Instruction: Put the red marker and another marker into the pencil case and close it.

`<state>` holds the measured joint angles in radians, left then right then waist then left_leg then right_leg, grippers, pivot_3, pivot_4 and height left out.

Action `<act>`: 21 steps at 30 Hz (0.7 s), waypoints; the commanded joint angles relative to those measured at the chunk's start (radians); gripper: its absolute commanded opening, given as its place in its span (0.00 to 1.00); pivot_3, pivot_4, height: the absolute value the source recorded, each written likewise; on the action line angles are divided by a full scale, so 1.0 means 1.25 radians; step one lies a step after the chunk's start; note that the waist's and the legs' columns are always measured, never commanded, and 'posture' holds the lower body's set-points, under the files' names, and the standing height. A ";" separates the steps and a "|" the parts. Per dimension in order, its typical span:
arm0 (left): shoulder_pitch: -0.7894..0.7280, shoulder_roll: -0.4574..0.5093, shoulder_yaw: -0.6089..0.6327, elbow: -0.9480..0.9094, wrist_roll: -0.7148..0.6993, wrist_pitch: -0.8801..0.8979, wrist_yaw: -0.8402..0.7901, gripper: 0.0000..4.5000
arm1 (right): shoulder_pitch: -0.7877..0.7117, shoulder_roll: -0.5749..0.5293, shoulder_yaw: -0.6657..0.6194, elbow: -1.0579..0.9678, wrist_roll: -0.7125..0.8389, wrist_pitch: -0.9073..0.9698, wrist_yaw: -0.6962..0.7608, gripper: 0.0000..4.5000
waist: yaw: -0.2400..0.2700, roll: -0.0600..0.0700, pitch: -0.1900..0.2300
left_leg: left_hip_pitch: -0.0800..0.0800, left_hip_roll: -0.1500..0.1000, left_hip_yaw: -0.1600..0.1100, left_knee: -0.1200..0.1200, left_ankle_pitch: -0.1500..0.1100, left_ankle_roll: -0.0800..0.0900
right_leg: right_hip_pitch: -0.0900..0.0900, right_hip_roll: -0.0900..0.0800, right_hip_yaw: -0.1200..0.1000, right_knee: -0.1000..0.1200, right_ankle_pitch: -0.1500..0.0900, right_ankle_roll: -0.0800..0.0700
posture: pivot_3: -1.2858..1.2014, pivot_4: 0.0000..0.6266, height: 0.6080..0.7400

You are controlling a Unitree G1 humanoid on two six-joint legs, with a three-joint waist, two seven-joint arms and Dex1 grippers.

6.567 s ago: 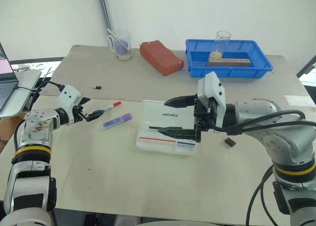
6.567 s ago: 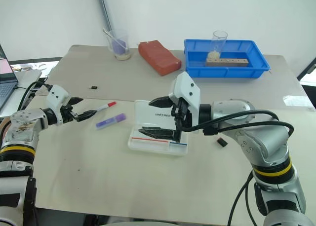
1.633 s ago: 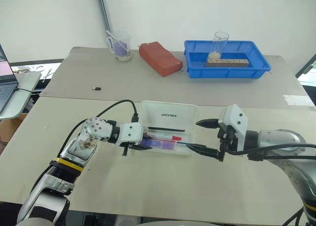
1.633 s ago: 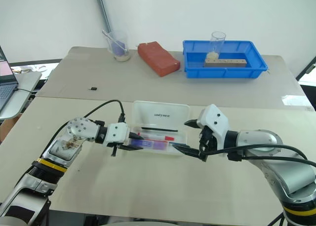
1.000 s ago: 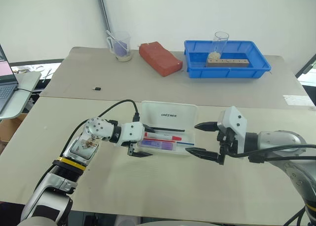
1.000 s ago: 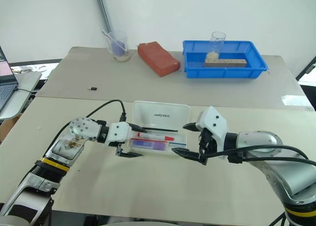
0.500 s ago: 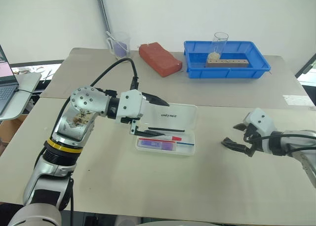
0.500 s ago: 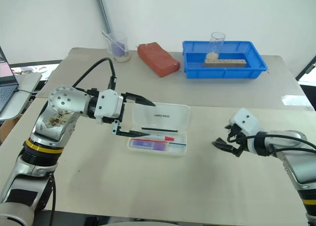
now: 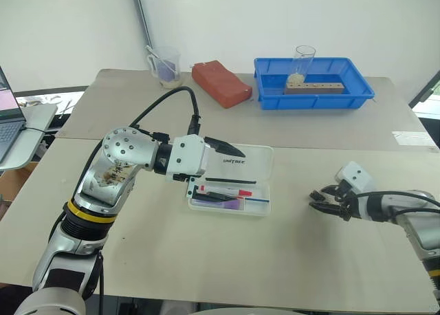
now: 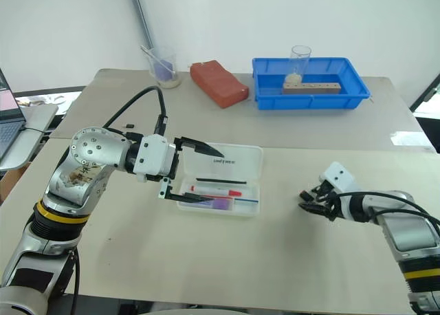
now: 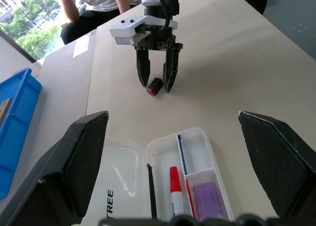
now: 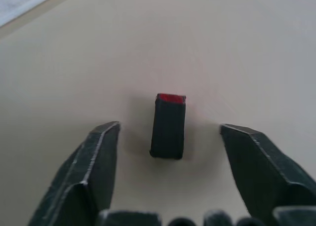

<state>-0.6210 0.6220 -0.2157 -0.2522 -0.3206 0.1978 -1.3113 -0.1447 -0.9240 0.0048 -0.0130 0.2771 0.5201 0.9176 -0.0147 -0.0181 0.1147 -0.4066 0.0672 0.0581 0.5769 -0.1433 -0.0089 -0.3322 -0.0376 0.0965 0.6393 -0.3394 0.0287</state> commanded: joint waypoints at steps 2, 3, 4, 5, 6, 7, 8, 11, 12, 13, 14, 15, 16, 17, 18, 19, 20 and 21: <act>-0.004 0.009 0.016 -0.019 -0.016 -0.001 0.006 1.00 | -0.016 0.004 -0.004 0.003 -0.019 -0.013 0.002 0.36 | 0.000 0.000 0.000 | 0.000 0.000 0.000 0.000 0.000 0.000 | 0.000 0.000 0.000 0.000 0.000 0.000 | 0.52 0.24 1.00; -0.004 0.009 0.016 -0.018 -0.016 -0.002 0.006 1.00 | -0.017 0.004 -0.005 0.005 -0.021 -0.014 0.003 0.28 | 0.000 0.000 0.000 | 0.000 0.000 0.000 0.000 0.000 0.000 | 0.000 0.000 0.000 0.000 0.000 0.000 | 0.52 0.24 1.00; -0.002 0.010 0.017 -0.018 -0.016 -0.002 0.007 1.00 | -0.016 0.000 -0.006 -0.004 -0.021 -0.024 0.013 0.20 | 0.001 0.000 0.000 | 0.000 0.000 0.000 0.000 0.000 0.000 | 0.000 0.000 0.000 0.000 0.000 0.000 | 0.52 0.24 1.00; -0.001 0.010 0.017 -0.018 -0.016 -0.002 0.007 1.00 | -0.015 -0.003 -0.007 -0.012 -0.022 -0.032 0.021 0.12 | 0.002 0.000 0.000 | 0.000 0.000 0.000 0.000 0.000 0.000 | 0.000 0.000 0.000 0.000 0.000 0.000 | 0.52 0.24 1.00; 0.001 0.012 0.019 -0.018 -0.017 0.000 0.007 1.00 | -0.024 0.009 -0.019 -0.041 0.006 -0.020 0.029 0.06 | 0.002 0.000 0.000 | 0.000 0.000 0.000 0.000 0.000 0.000 | 0.000 0.000 0.000 0.000 0.000 0.000 | 0.52 0.24 1.00; 0.003 0.014 0.020 -0.018 -0.019 0.002 0.006 1.00 | -0.031 0.018 -0.028 -0.061 0.026 -0.010 0.034 0.06 | 0.001 0.000 0.000 | 0.000 0.000 0.000 0.000 0.000 0.000 | 0.000 0.000 0.000 0.000 0.000 0.000 | 0.52 0.24 1.00; 0.006 0.018 0.021 -0.018 -0.020 0.005 0.005 1.00 | -0.045 0.026 -0.025 -0.105 0.049 0.008 0.043 0.06 | 0.001 0.000 0.000 | 0.000 0.000 0.000 0.000 0.000 0.000 | 0.000 0.000 0.000 0.000 0.000 0.000 | 0.52 0.24 1.00; 0.023 0.031 0.018 -0.021 -0.023 0.014 0.001 1.00 | -0.079 0.031 0.014 -0.226 0.088 0.051 0.082 0.06 | -0.006 0.003 0.001 | -0.001 0.000 0.000 0.000 0.000 0.000 | -0.001 0.000 0.001 0.001 0.000 0.000 | 0.52 0.24 1.00; 0.031 0.038 0.015 -0.025 -0.022 0.016 -0.005 1.00 | -0.088 0.029 0.034 -0.255 0.090 0.057 0.095 0.06 | -0.005 0.004 0.001 | -0.001 0.000 0.000 -0.001 0.000 0.000 | -0.001 0.000 0.001 0.001 0.000 0.000 | 0.52 0.24 1.00; 0.041 0.049 0.012 -0.028 -0.020 0.017 -0.014 1.00 | -0.100 0.028 0.056 -0.278 0.089 0.064 0.105 0.06 | -0.003 0.004 0.001 | -0.001 0.000 0.000 -0.001 0.000 0.000 | -0.001 0.001 0.000 0.000 0.000 0.000 | 0.52 0.24 1.00; 0.048 0.057 0.010 -0.031 -0.020 0.018 -0.019 1.00 | -0.108 0.028 0.070 -0.292 0.089 0.070 0.111 0.06 | -0.002 0.004 0.001 | -0.001 0.000 -0.001 -0.001 0.000 0.000 | -0.001 0.001 0.000 0.000 0.000 0.000 | 0.52 0.24 1.00; 0.061 0.071 0.007 -0.033 -0.015 0.011 -0.030 1.00 | -0.121 0.031 0.094 -0.296 0.076 0.064 0.116 0.06 | -0.001 0.004 0.001 | 0.000 0.001 -0.001 -0.001 0.000 0.000 | -0.001 0.001 0.000 0.000 0.000 0.000 | 0.52 0.24 1.00; 0.070 0.080 0.004 -0.036 -0.011 0.006 -0.035 1.00 | -0.130 0.035 0.114 -0.293 0.065 0.060 0.120 0.06 | 0.000 0.004 0.001 | 0.000 0.001 -0.001 -0.001 0.000 0.000 | -0.001 0.001 0.000 0.000 0.000 0.000 | 0.52 0.24 1.00; 0.076 0.086 0.002 -0.039 -0.010 0.004 -0.037 1.00 | -0.138 0.039 0.132 -0.286 0.055 0.053 0.123 0.06 | 0.003 0.004 0.001 | 0.000 0.001 -0.001 -0.001 0.000 0.000 | -0.001 0.001 0.000 0.000 0.000 0.000 | 0.52 0.24 1.00; 0.080 0.089 0.002 -0.041 -0.010 0.004 -0.035 1.00 | -0.144 0.041 0.149 -0.276 0.042 0.042 0.127 0.06 | 0.005 0.004 0.001 | -0.001 0.000 -0.001 -0.001 0.000 0.000 | -0.001 0.000 0.000 0.000 0.000 0.000 | 0.52 0.24 1.00; 0.080 0.088 0.001 -0.041 -0.011 0.005 -0.033 1.00 | -0.148 0.041 0.158 -0.269 0.034 0.034 0.131 0.06 | 0.008 0.003 0.001 | -0.001 0.000 -0.001 0.000 0.000 0.000 | -0.002 0.000 0.000 0.000 0.000 0.000 | 0.52 0.24 1.00; 0.079 0.088 0.000 -0.041 -0.011 0.006 -0.032 1.00 | -0.150 0.042 0.163 -0.264 0.029 0.029 0.133 0.06 | 0.010 0.003 0.001 | -0.001 0.000 0.000 0.000 0.000 0.000 | -0.002 -0.001 0.000 0.000 0.000 0.000 | 0.52 0.24 1.00; 0.082 0.089 0.002 -0.045 -0.010 0.007 -0.029 1.00 | -0.158 0.048 0.175 -0.250 0.015 0.018 0.130 0.06 | 0.012 0.003 0.001 | -0.001 -0.001 0.000 0.000 0.000 0.000 | -0.002 -0.001 0.000 -0.001 0.000 0.000 | 0.52 0.24 1.00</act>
<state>-0.5058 0.7271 -0.2193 -0.2683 -0.3329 0.2190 -1.3525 -0.3122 -0.8691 0.2282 -0.3304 0.3165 0.5751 1.0739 0.0000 -0.0140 0.1164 -0.4079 0.0661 0.0580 0.5774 -0.1433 -0.0090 -0.3351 -0.0395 0.0964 0.6378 -0.3394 0.0282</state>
